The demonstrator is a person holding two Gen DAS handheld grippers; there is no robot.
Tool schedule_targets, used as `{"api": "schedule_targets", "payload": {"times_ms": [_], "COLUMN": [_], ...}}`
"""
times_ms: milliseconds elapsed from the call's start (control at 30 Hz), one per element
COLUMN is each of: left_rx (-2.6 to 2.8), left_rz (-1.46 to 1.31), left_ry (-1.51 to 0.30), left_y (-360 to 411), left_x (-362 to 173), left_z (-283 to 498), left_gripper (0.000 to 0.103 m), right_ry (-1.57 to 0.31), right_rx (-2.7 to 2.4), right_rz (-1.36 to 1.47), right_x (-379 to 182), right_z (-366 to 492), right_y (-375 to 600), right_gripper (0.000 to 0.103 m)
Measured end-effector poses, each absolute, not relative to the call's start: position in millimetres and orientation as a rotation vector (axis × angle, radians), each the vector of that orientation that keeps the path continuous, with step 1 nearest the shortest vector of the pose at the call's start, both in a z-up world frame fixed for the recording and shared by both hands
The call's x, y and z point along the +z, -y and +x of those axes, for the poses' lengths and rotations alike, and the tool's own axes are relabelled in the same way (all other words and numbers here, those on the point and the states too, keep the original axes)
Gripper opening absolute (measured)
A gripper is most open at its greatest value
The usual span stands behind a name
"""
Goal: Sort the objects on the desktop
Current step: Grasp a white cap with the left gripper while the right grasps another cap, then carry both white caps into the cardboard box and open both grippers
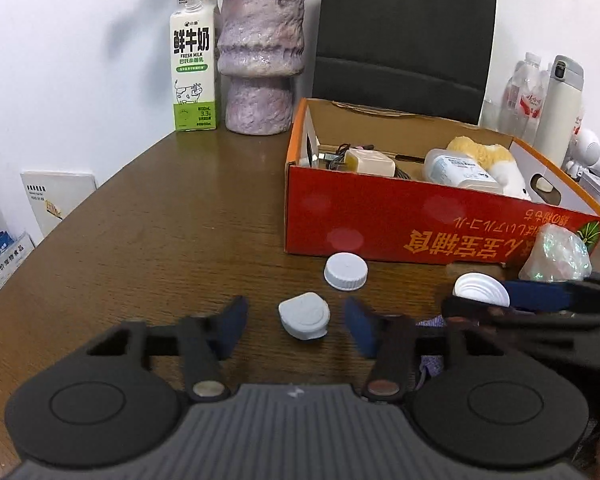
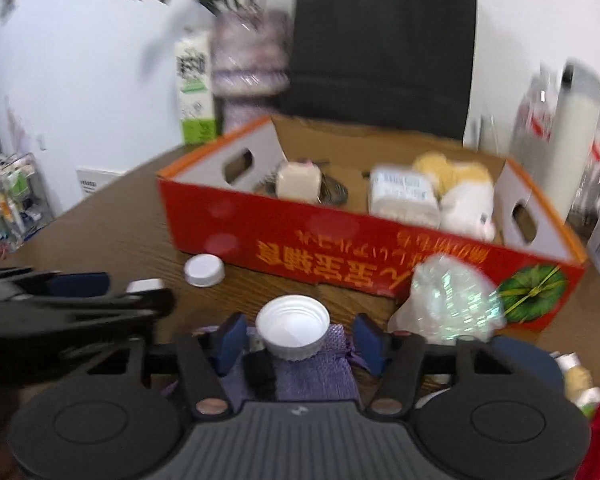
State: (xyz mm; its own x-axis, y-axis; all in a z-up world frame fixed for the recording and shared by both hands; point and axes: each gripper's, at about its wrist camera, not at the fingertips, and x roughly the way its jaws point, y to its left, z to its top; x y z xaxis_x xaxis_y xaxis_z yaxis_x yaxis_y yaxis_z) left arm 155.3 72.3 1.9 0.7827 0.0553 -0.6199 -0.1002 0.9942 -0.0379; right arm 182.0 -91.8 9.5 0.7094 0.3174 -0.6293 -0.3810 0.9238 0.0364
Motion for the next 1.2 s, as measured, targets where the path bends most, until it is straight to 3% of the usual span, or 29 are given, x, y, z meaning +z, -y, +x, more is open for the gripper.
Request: {"api": "schedule_targets", "payload": {"times_ms": [33,333,500,867,1200], "left_rx": [0.078,0.073,0.038,-0.167,-0.184], "left_rz": [-0.079,-0.091,-0.096,-0.034,-0.046], "left_ry": [-0.679,-0.586,-0.534,-0.588,-0.615], "left_y": [-73.1,-74.3,-56.7,-3.7,0.2], "left_x": [0.4,16.5,37.5,22.6,12.9], "left_z": [156.2,136.1,87.6,-39.0,-76.4], "left_gripper": [0.029,0.028,0.028,0.028,0.028], "right_ry": [-0.684,-0.489,-0.445,-0.527,-0.590], "right_rx": [0.398,0.379,0.379,0.339,0.351], "right_rz": [-0.060,0.065,0.054,-0.055,-0.075], "right_x": [7.1,38.9,61.6,38.4,16.1], "right_z": [185.9,164.4,122.0,-9.9,-74.4], "right_y": [94.0,127.3,139.8,171.1,179.2], "right_gripper": [0.038,0.039,0.039,0.039,0.039]}}
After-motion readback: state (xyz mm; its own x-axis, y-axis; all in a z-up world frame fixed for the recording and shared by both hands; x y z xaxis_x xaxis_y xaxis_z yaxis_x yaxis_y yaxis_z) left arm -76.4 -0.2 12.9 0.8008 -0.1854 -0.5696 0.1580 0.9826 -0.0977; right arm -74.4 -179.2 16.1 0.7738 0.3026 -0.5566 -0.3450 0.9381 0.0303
